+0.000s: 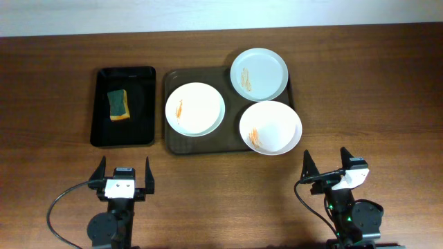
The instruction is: Clean dirty plates on tray and stack at the side
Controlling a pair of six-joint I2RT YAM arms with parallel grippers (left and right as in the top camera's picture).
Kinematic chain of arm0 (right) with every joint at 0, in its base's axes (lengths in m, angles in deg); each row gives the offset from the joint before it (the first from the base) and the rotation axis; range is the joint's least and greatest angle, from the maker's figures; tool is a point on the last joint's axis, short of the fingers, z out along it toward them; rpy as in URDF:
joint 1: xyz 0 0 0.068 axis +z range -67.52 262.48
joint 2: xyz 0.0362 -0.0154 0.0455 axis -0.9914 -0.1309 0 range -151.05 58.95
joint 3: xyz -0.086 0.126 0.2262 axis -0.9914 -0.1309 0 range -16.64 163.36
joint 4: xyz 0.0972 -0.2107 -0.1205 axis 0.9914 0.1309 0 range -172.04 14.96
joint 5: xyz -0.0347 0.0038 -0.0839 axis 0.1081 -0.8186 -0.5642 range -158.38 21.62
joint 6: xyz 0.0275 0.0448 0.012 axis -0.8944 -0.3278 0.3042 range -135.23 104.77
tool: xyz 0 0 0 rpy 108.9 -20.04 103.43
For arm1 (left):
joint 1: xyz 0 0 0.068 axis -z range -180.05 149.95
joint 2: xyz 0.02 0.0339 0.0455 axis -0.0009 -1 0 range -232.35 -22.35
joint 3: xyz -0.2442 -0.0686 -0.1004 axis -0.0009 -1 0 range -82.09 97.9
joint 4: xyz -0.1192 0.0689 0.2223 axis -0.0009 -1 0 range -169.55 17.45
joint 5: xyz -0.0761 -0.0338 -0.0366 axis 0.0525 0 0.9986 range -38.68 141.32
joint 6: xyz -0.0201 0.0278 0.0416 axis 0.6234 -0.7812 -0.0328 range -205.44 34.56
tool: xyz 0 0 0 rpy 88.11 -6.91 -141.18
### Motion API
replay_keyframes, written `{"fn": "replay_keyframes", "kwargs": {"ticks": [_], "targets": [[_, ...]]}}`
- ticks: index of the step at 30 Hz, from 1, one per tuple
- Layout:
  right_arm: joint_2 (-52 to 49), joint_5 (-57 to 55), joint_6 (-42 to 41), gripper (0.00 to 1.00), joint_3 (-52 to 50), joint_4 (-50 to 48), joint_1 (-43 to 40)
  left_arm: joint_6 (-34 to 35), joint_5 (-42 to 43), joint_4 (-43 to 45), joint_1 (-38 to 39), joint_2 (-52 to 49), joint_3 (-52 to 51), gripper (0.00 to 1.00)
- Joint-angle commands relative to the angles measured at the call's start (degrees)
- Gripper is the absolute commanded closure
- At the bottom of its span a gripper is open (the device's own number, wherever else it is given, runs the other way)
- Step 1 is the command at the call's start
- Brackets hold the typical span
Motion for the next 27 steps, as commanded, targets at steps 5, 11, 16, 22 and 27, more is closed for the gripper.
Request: {"fn": "replay_keyframes", "kwargs": {"ticks": [5, 11, 16, 22, 27], "targets": [[0.4, -0.1, 0.0, 0.02, -0.3, 0.3, 0.4, -1.1, -0.6, 0.1, -0.1, 0.5, -0.5, 0.01], [0.4, -0.6, 0.0, 0.02, -0.3, 0.3, 0.4, -1.1, -0.9, 0.1, -0.1, 0.5, -0.5, 0.01], [0.4, -0.7, 0.0, 0.02, -0.3, 0.3, 0.4, -1.1, -0.6, 0.1, -0.1, 0.5, -0.5, 0.01], [0.4, -0.7, 0.0, 0.02, -0.3, 0.3, 0.4, -1.1, -0.6, 0.1, -0.1, 0.5, -0.5, 0.01], [0.4, -0.7, 0.0, 0.02, -0.3, 0.3, 0.4, -1.1, -0.6, 0.1, -0.1, 0.5, -0.5, 0.01]]}}
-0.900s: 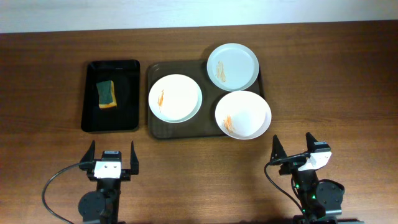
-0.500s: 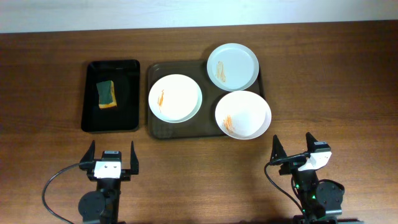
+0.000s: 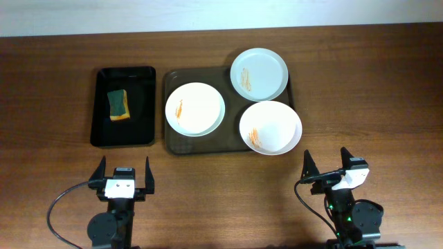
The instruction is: Clean dirty plates on tray and stack at the side
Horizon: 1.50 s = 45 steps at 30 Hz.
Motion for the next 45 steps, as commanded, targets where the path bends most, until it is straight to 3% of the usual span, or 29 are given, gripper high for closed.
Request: {"fn": "replay_keyframes", "kwargs": {"ticks": [1, 8, 20, 23, 35, 45], "targets": [[0.4, -0.5, -0.1, 0.02, -0.3, 0.3, 0.4, -1.1, -0.6, 0.1, -0.1, 0.5, -0.5, 0.01], [0.4, -0.5, -0.1, 0.02, -0.3, 0.2, 0.4, -1.1, -0.6, 0.1, -0.1, 0.5, -0.5, 0.01], [0.4, 1.0, 0.0, 0.02, -0.3, -4.1, 0.4, 0.4, 9.0, 0.6, -0.1, 0.0, -0.3, 0.01], [0.4, 1.5, -0.1, 0.02, -0.3, -4.2, 0.4, 4.1, 9.4, 0.6, -0.1, -0.8, -0.3, 0.01], [0.4, 1.4, -0.1, 0.02, 0.2, -4.9, 0.4, 4.1, 14.5, 0.8, -0.1, -1.7, 0.0, 0.01], [0.0, 1.4, 0.0, 0.02, 1.4, -4.7, 0.4, 4.5, 14.5, -0.6, -0.1, -1.8, 3.8, 0.01]]}}
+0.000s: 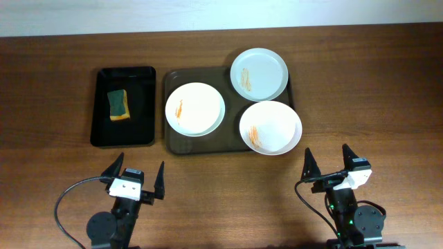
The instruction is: Clean dirty plates on tray and stack at the side
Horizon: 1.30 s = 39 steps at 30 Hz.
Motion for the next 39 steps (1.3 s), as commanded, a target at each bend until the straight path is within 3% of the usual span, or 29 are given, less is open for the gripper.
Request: {"fn": "replay_keyframes", "kwargs": {"ticks": [1, 10, 21, 25, 32, 35, 39], "targets": [[0.0, 0.7, 0.0, 0.02, 1.4, -0.2, 0.4, 0.8, 1.2, -2.3, -0.1, -0.3, 4.1, 0.01], [-0.9, 0.7, 2.0, 0.02, 4.0, -0.1, 0.4, 0.7, 1.1, -5.1, -0.1, -5.4, 11.0, 0.01], [-17.0, 1.2, 2.2, 0.02, 18.4, 2.7, 0.4, 0.7, 0.1, -5.9, -0.1, -27.8, 29.3, 0.01], [-26.4, 2.5, 3.3, 0.02, 27.9, 8.9, 0.4, 0.7, 0.1, -8.8, -0.1, -37.6, 37.6, 0.01], [-42.6, 3.3, 3.3, 0.02, 46.9, 23.1, 0.4, 0.7, 0.1, -23.1, -0.1, -57.0, 57.6, 0.01], [-52.2, 6.7, 3.3, 0.02, 58.2, 33.1, 0.4, -1.4, 0.1, -32.1, -0.1, -66.3, 68.5, 0.01], [-62.9, 11.1, 3.3, 0.02, 70.1, 45.5, 0.4, -2.5, 0.2, -38.6, -0.1, -71.8, 74.9, 0.01]]}}
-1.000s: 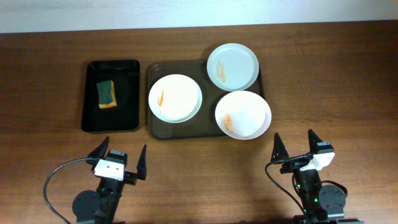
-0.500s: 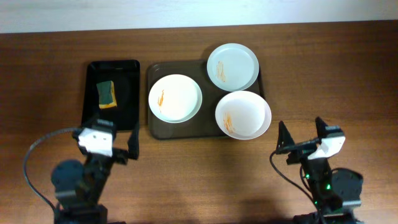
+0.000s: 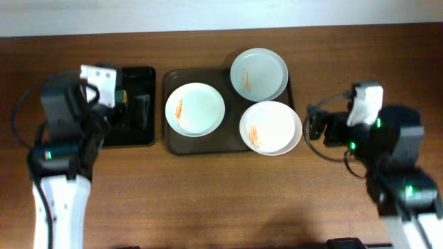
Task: Clean dirty plates on tray and stack at the side
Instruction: 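Reach left gripper to sponge and right gripper to left plate rim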
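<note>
Three white plates streaked with orange sit on the brown tray (image 3: 173, 144): one at the left (image 3: 201, 111), one at the back right (image 3: 263, 69), one at the front right (image 3: 273, 124). A green and yellow sponge (image 3: 122, 93) lies in the black tray (image 3: 104, 138), mostly hidden by my left arm. My left gripper (image 3: 129, 109) hangs over that black tray at the sponge and looks open. My right gripper (image 3: 311, 127) points left, just off the front right plate's right rim, open with nothing in it.
The two trays stand side by side at the back of the brown wooden table (image 3: 228, 200). A pale wall strip runs along the far edge. Both arms reach in from the sides.
Both arms have left the front edge. The left gripper now hangs over the black tray at the sponge. The right gripper is now beside the front right plate. Plates and trays have not moved.
At the two oldest moments both grippers rested open at the table's front edge. Then the left one had turned slightly while the right stayed put. Now both are up at the trays, left at the sponge, right at the front right plate.
</note>
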Controlling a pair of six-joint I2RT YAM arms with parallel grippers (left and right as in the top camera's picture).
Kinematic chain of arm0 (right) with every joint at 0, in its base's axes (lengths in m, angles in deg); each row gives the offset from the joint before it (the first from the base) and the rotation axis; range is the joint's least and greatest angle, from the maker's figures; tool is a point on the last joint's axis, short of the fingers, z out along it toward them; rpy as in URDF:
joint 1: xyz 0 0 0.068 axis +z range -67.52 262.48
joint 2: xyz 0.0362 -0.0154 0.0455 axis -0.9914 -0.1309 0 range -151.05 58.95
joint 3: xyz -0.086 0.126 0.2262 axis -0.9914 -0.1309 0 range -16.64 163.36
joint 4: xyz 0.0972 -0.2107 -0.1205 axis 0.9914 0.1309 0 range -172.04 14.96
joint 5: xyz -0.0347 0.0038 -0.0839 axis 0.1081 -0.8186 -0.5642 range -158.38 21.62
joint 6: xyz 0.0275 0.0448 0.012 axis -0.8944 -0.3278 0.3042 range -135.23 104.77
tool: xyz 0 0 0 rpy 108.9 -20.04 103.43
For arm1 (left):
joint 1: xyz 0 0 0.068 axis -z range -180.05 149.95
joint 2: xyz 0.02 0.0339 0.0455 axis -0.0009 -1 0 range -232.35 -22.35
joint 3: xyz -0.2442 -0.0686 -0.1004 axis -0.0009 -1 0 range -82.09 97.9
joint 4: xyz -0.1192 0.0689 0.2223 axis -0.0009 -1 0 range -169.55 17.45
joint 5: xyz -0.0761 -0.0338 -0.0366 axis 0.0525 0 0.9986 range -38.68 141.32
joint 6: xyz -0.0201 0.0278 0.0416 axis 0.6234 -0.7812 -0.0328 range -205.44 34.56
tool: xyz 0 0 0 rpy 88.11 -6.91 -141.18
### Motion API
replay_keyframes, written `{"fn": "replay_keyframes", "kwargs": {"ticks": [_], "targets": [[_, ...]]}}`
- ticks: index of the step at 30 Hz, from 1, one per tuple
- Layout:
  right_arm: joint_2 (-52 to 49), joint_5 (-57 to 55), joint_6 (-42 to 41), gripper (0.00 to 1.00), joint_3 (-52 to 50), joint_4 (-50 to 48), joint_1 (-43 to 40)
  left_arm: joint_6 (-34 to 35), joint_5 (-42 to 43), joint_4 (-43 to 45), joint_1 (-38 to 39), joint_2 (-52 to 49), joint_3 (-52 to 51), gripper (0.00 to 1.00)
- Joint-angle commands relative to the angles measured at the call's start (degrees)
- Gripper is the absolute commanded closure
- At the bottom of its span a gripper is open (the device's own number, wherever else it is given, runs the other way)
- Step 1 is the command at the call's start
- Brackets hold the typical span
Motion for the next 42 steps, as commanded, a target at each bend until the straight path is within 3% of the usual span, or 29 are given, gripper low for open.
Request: {"fn": "replay_keyframes", "kwargs": {"ticks": [1, 4, 8, 13, 19, 24, 29, 39, 42], "targets": [[-9.5, 6.3, 0.1, 0.02, 11.2, 10.0, 0.4, -1.9, 0.0, -6.1, -0.1, -4.2, 6.1, 0.01], [-16.6, 10.7, 0.1, 0.02, 19.7, 19.1, 0.4, -1.9, 0.0, -8.6, -0.1, -4.1, 6.3, 0.01], [-21.4, 12.0, -0.4, 0.02, 23.5, 19.9, 0.4, -1.8, 1.3, -10.1, -0.1, -4.2, 6.3, 0.01], [-27.0, 15.1, -1.7, 0.0, 23.5, 13.1, 2.2, -0.3, 0.8, -9.7, -0.1, -4.2, 6.4, 0.01], [-34.1, 13.5, -9.2, 0.1, 23.5, 6.3, 8.9, 8.3, -5.3, -7.5, -0.3, -8.3, 8.1, 0.01], [-40.9, 5.8, -15.6, 0.11, 23.5, 0.4, 16.6, 8.8, -5.6, -16.3, -0.3, -20.8, 24.0, 0.01], [-46.6, 0.9, -19.8, 0.18, 23.5, -3.6, 21.3, 8.8, -5.6, -27.5, -1.5, -31.1, 37.0, 0.01], [-57.9, -8.0, -29.9, 0.39, 23.5, -9.9, 27.4, 9.0, -5.6, -28.7, -4.9, -38.1, 37.2, 0.01], [-60.2, -8.7, -30.5, 0.41, 23.5, -10.6, 27.4, 9.0, -6.4, -28.4, -4.9, -39.5, 37.2, 0.01]]}}
